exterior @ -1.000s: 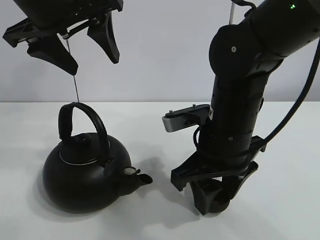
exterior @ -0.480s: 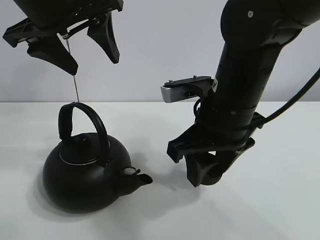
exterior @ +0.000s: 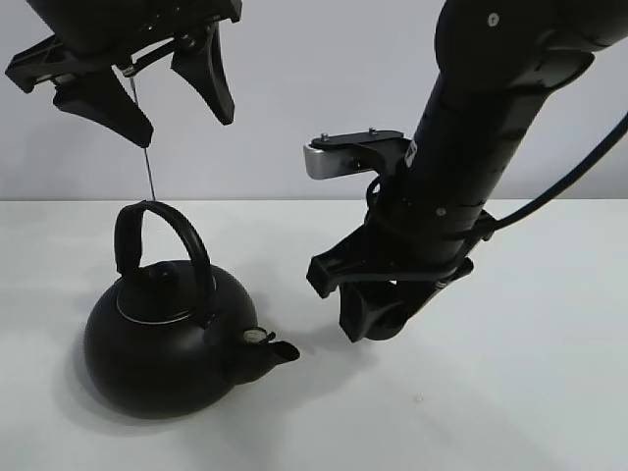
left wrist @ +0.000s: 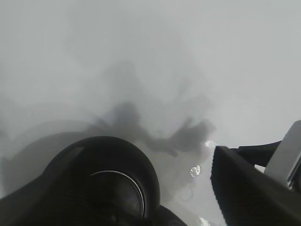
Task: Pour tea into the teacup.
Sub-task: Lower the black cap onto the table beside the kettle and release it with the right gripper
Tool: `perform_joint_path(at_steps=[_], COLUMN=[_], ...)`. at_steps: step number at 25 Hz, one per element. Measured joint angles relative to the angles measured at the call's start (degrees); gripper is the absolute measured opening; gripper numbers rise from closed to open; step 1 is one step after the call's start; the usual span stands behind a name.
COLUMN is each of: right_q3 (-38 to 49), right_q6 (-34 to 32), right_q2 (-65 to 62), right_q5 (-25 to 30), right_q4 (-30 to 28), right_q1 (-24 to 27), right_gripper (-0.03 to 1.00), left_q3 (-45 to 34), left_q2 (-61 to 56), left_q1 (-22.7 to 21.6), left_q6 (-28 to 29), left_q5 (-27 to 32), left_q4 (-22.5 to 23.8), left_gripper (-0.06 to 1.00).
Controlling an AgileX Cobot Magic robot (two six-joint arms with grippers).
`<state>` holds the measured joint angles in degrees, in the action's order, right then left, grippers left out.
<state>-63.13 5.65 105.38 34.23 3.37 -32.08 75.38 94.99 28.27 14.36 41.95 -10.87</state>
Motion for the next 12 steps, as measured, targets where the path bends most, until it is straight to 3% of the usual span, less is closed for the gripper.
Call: perform_joint_path(at_steps=[12], right_q3=[0.0], right_q6=[0.17], right_q2=[1.94], right_q5=[-4.58], right_q4=[5.94], right_q1=[0.0], right_gripper=[0.4], left_q3=[0.0], left_q2=[0.0], left_q1=[0.0], left_q6=[0.0], left_q5=[0.0], left_q4=[0.0], left_gripper=[0.52])
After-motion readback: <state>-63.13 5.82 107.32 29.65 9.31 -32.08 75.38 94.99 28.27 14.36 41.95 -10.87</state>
